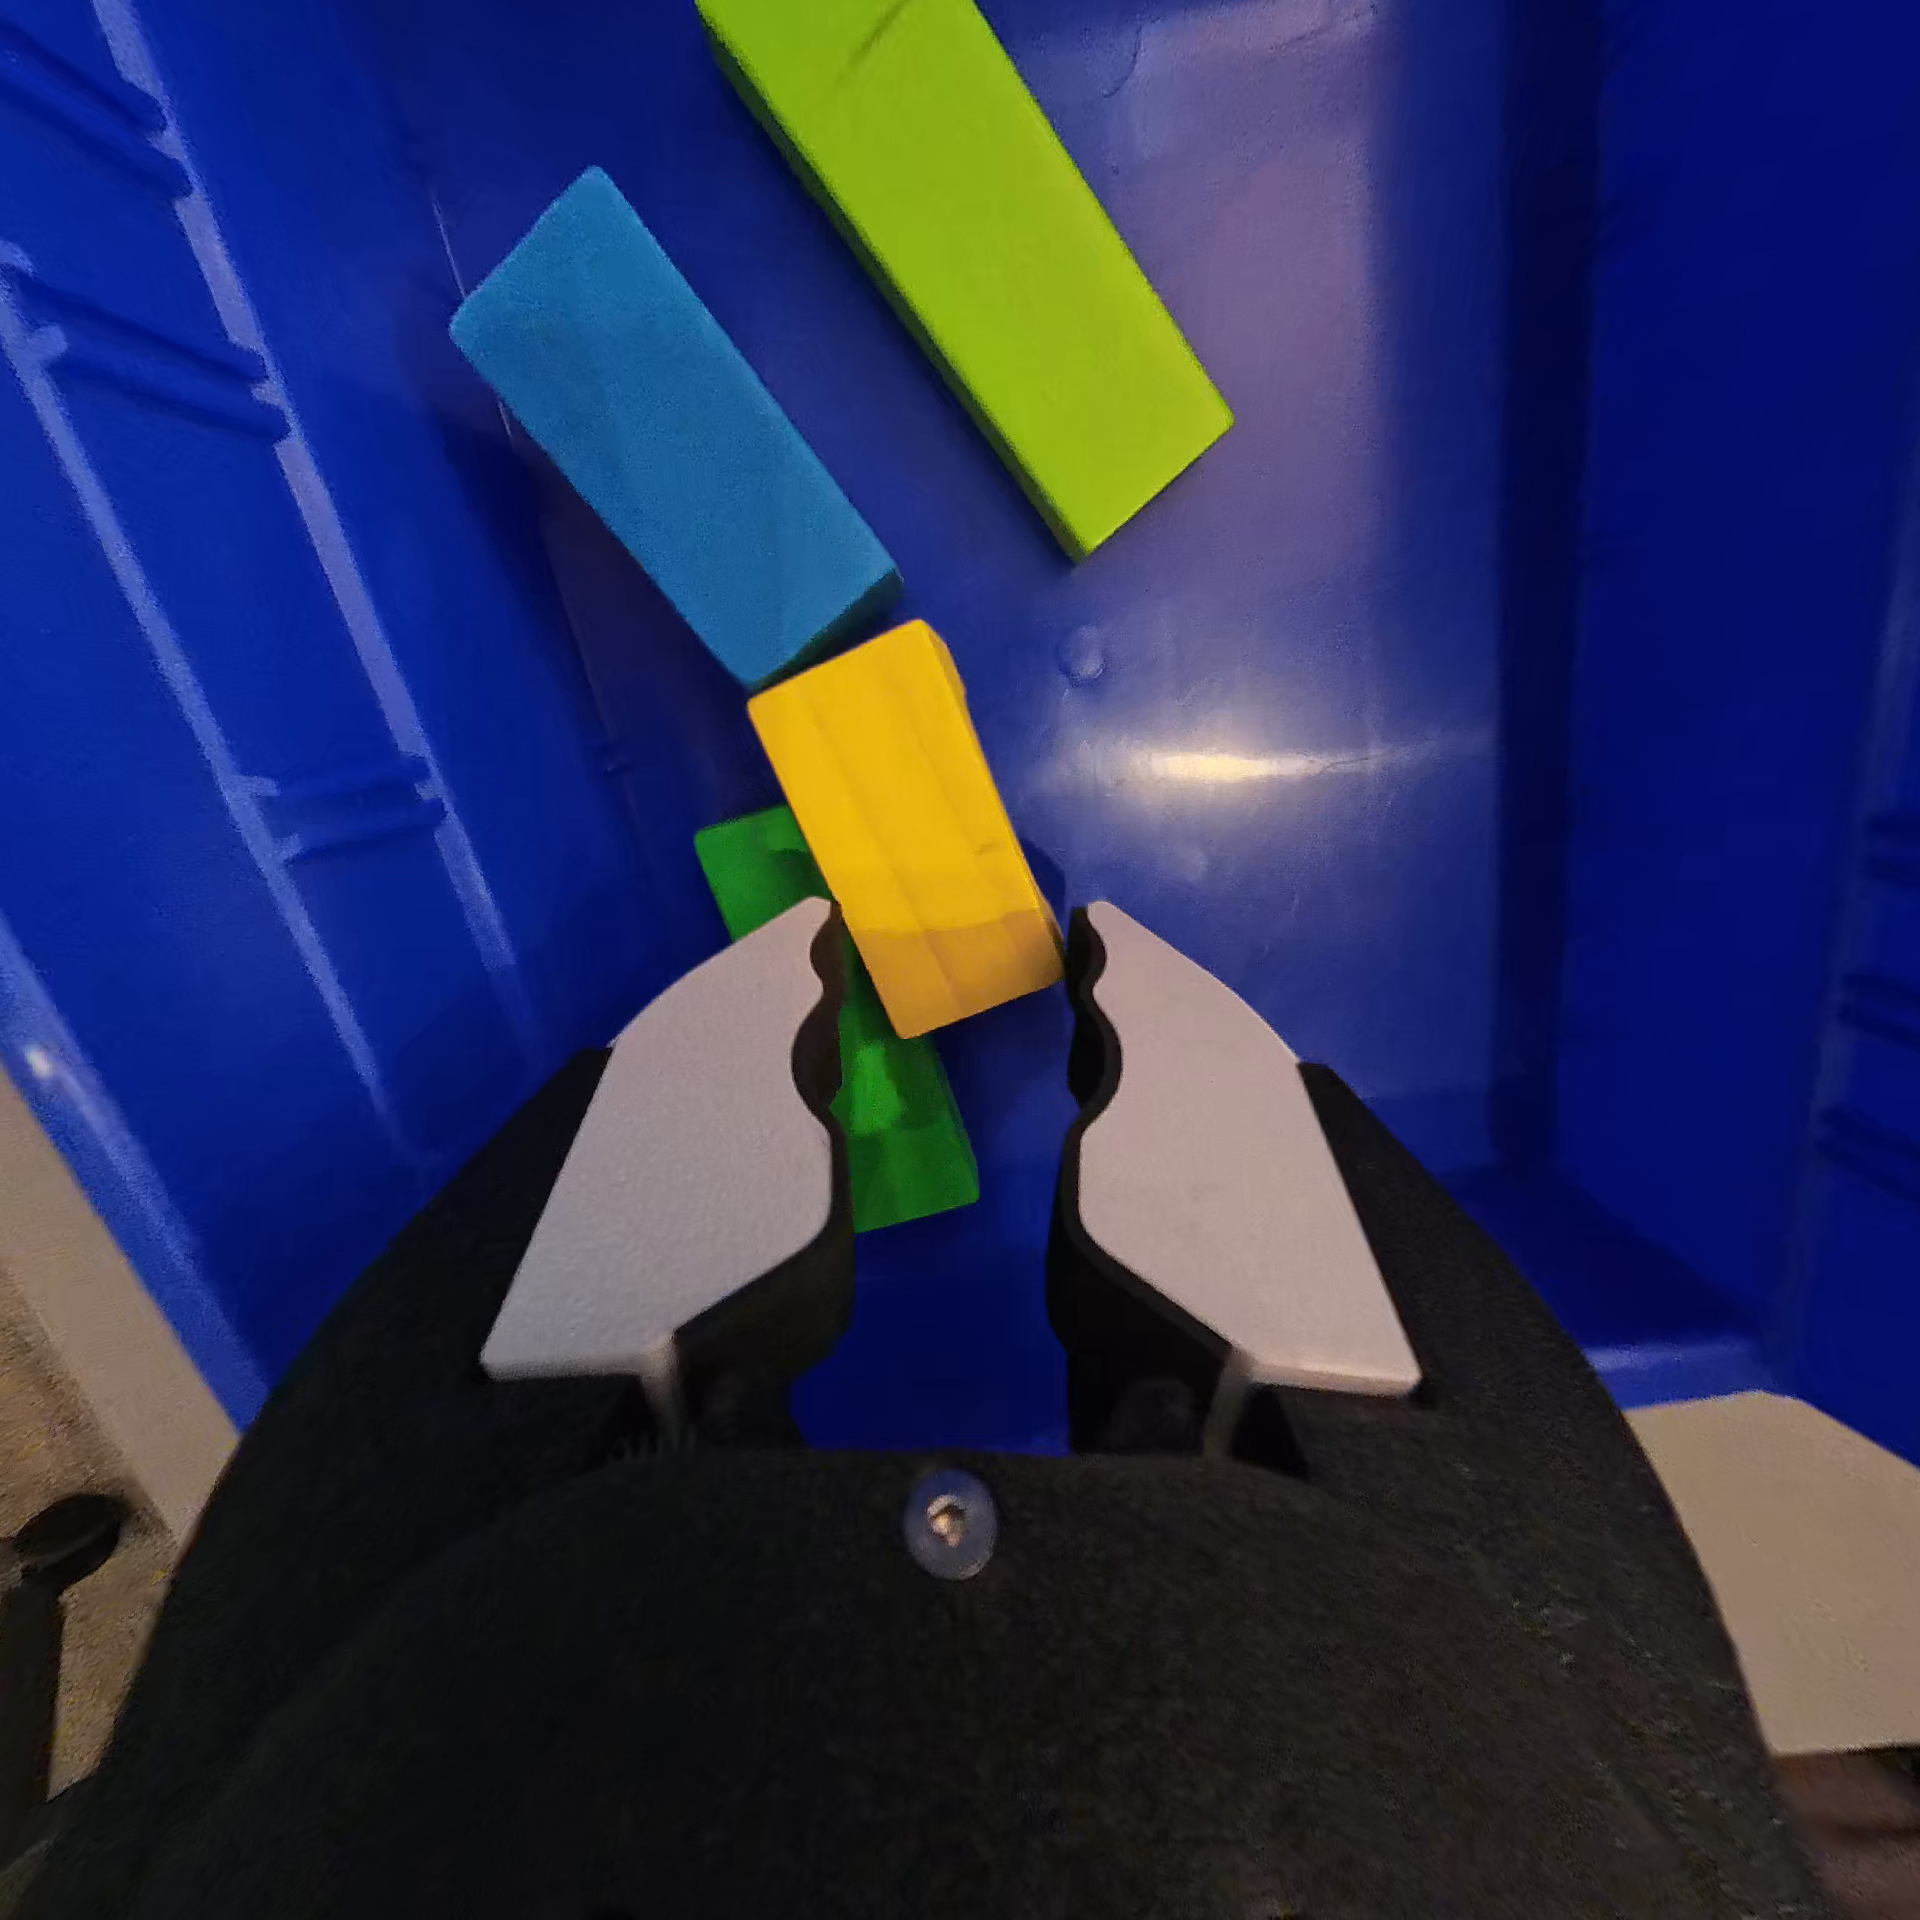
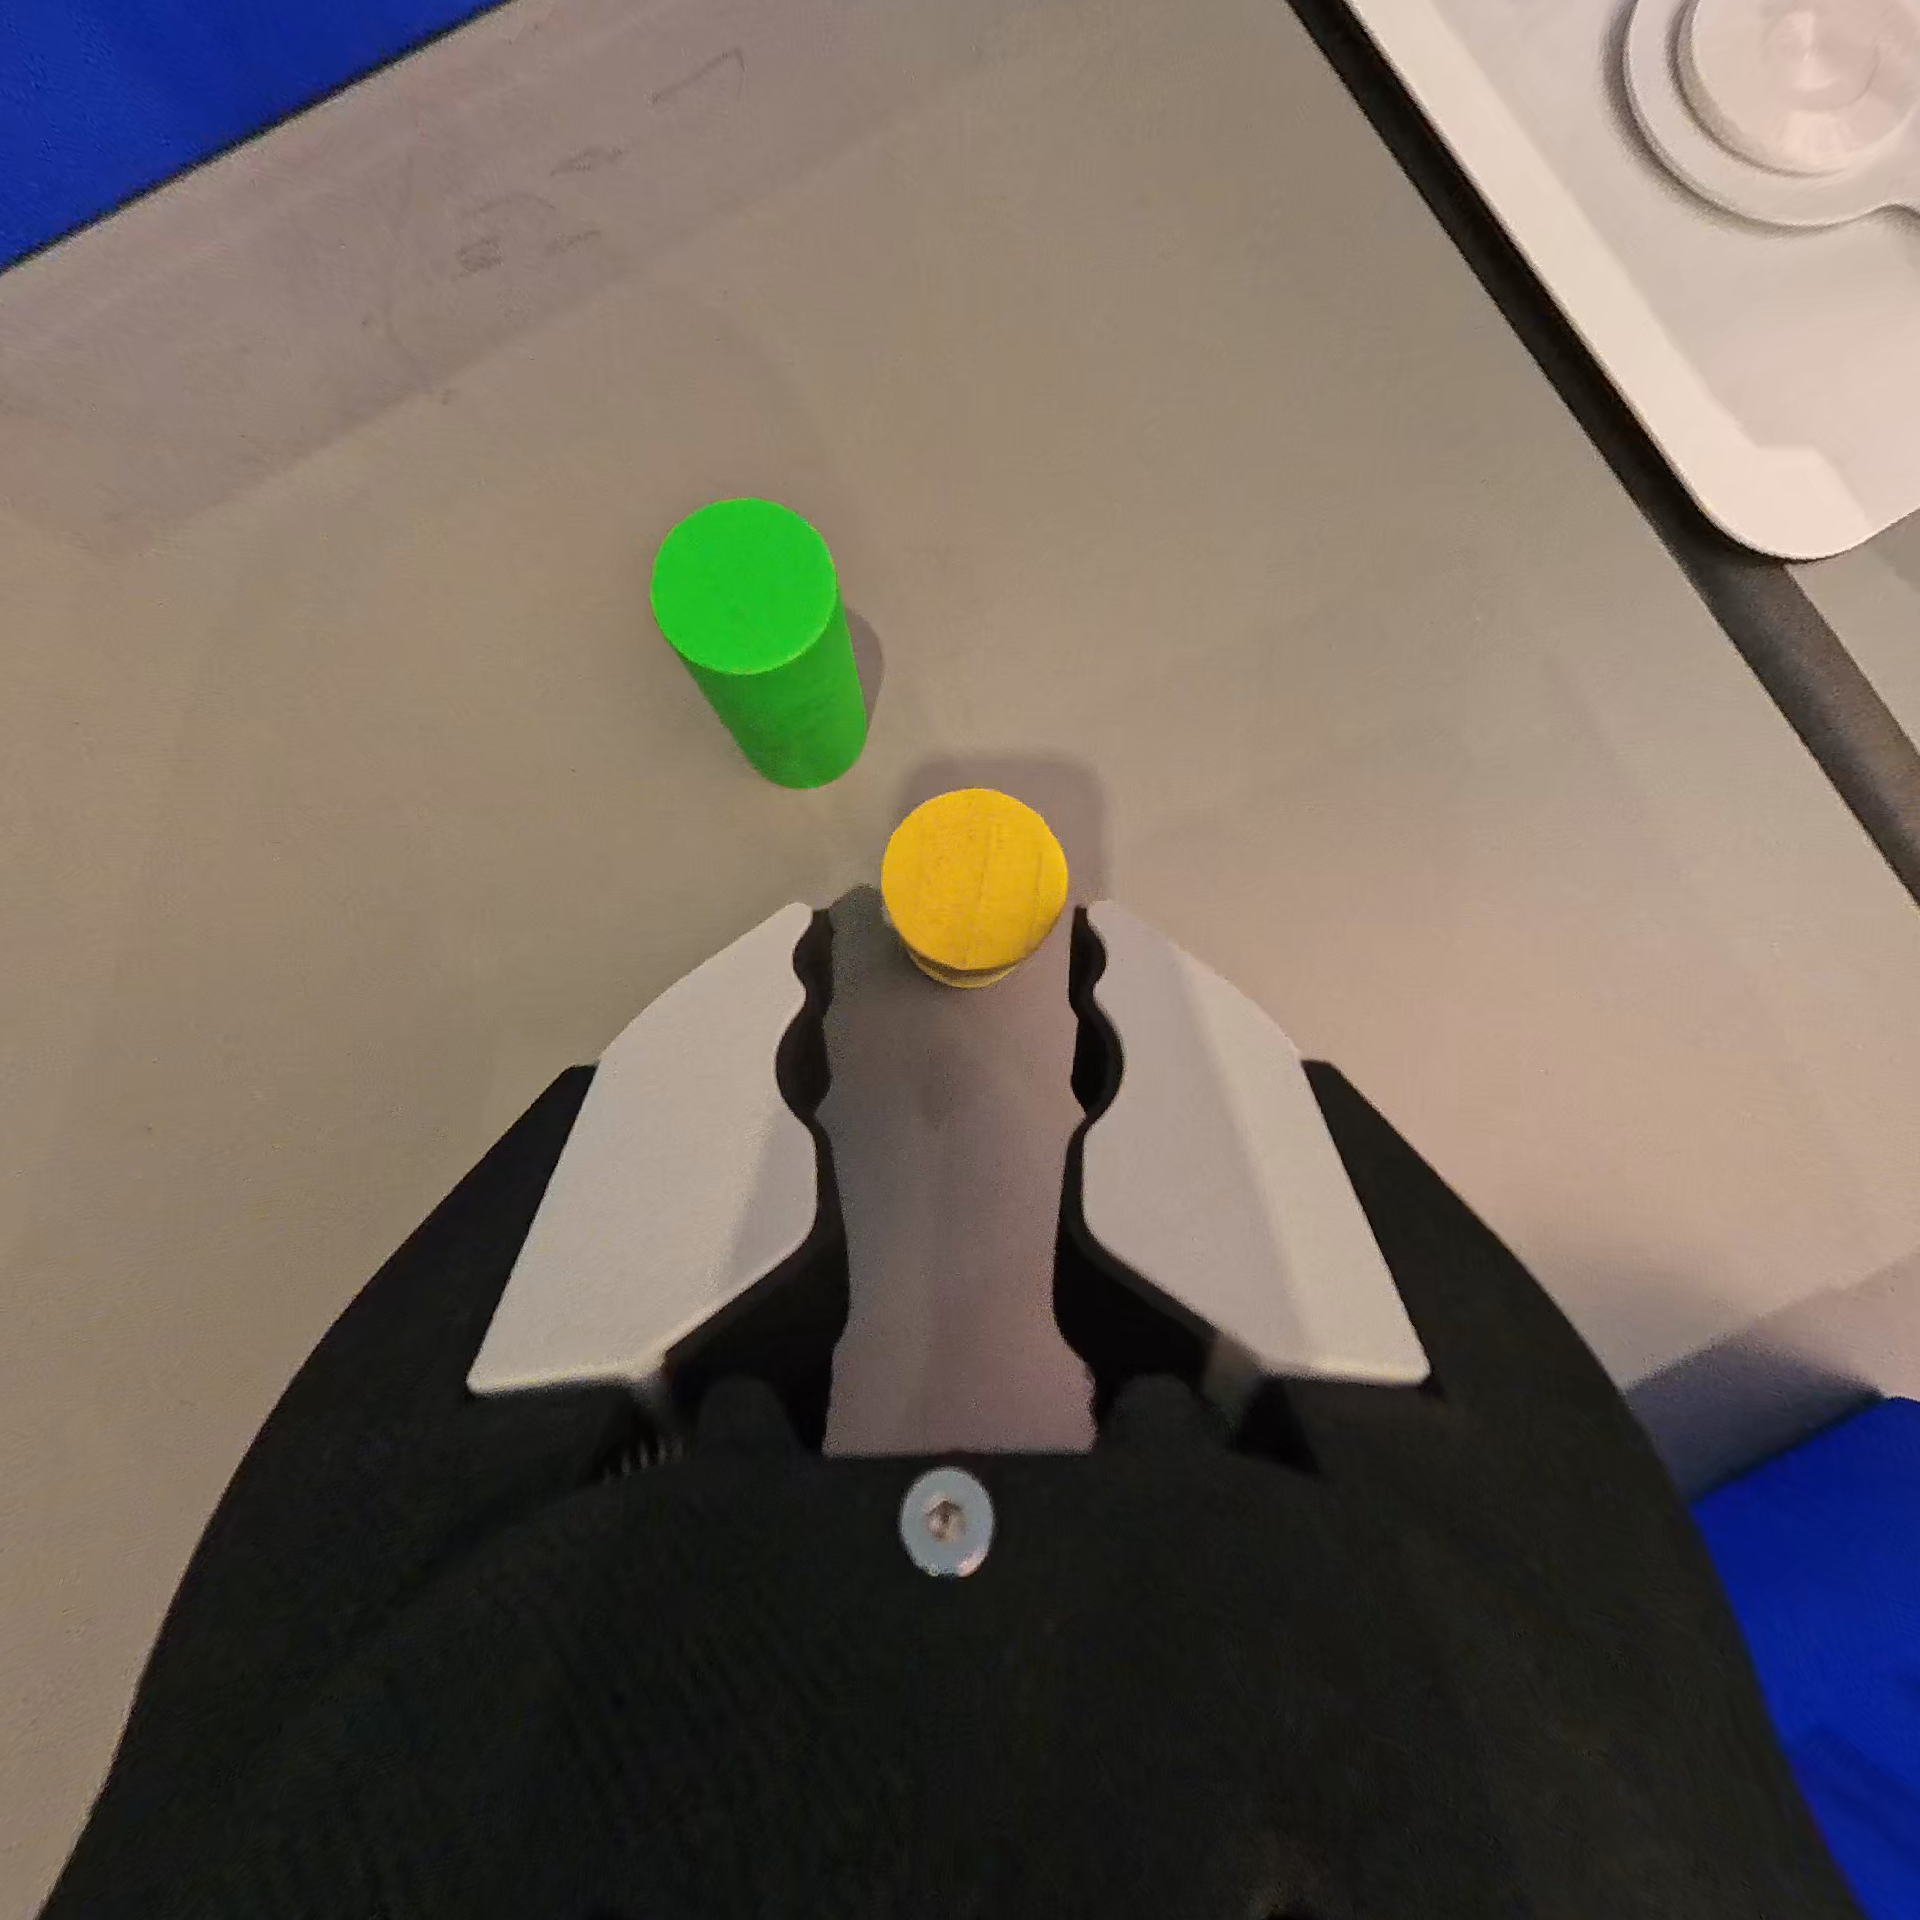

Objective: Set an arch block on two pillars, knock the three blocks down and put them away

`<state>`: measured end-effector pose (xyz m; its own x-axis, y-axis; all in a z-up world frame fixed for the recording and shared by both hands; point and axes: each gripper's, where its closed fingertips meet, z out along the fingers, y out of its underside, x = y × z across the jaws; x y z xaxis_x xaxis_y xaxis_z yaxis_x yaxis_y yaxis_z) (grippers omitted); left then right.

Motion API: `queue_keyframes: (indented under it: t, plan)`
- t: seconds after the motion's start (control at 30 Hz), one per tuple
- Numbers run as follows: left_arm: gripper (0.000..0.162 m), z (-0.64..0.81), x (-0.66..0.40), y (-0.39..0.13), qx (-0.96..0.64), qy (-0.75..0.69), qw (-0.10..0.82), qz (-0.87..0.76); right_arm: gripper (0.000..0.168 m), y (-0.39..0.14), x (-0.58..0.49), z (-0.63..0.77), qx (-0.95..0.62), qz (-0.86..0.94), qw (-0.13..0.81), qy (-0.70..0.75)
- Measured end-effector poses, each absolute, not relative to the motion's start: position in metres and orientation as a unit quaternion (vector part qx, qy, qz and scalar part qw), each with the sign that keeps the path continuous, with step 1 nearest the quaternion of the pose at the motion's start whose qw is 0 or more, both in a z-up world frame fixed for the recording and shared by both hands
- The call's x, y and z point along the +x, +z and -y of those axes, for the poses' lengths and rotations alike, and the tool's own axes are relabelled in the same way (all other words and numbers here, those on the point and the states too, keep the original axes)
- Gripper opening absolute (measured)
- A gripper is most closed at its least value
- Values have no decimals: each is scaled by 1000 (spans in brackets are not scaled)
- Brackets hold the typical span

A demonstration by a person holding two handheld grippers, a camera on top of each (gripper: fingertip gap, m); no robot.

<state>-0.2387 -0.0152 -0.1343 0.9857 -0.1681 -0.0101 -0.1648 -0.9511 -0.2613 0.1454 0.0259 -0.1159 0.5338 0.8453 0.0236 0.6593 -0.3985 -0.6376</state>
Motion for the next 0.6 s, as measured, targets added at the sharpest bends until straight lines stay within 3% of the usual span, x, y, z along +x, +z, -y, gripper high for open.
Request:
queue_keyframes:
  t: [0.13,0.17,0.6]
  plan:
    - [40,19,-239,-122,-984,-26,146,-94,42,-120,146,-29,-826,452,299,155]
    - [40,20,-239,-118,-982,-25,153,-104,32,-122,146,-29,-827,453,297,152]
    - [40,23,-206,-55,-948,-34,241,-205,32,-123,148,-23,-837,445,274,163]
